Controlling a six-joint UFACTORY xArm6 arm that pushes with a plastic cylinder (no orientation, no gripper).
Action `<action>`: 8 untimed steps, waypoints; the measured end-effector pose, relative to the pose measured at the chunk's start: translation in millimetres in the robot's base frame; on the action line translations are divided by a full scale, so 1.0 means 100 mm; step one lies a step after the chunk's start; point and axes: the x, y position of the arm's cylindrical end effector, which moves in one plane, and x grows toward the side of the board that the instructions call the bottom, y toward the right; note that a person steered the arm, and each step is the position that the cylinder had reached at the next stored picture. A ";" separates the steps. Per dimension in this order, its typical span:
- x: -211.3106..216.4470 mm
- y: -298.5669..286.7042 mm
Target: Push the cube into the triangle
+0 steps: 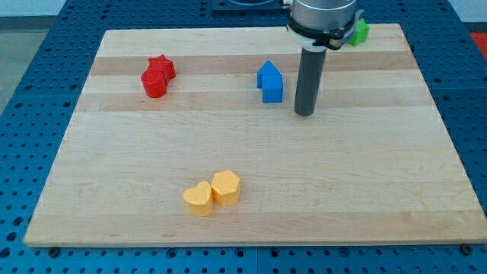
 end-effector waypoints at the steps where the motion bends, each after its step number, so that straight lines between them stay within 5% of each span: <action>1: -0.12 -0.17; 3: -0.76 -0.38; 5: -0.29 -0.36; 6: -0.38 -0.58; 8: -1.31 -0.52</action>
